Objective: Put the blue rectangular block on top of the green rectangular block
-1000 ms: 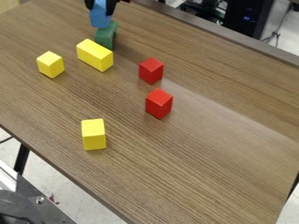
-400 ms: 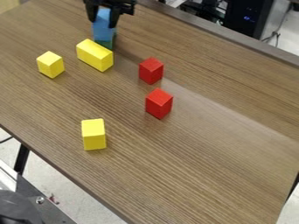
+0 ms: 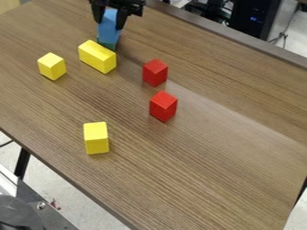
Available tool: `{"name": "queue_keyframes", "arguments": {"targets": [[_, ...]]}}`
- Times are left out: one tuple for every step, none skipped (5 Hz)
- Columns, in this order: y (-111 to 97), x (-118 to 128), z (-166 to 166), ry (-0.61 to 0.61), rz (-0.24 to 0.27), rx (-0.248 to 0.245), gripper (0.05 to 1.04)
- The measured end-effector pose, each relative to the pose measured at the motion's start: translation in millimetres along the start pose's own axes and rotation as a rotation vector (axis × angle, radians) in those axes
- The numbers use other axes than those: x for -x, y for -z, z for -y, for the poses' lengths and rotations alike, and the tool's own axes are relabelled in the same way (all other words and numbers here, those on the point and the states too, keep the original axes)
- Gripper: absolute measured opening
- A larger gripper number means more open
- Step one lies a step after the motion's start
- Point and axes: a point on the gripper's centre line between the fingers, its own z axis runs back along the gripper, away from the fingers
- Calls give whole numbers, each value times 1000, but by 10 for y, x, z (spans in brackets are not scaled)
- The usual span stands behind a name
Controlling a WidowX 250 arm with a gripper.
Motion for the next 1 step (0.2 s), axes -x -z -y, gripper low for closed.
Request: {"name": "queue_keyframes", "arguments": {"targets": [[20,18,5,8,9,-2,499]]}}
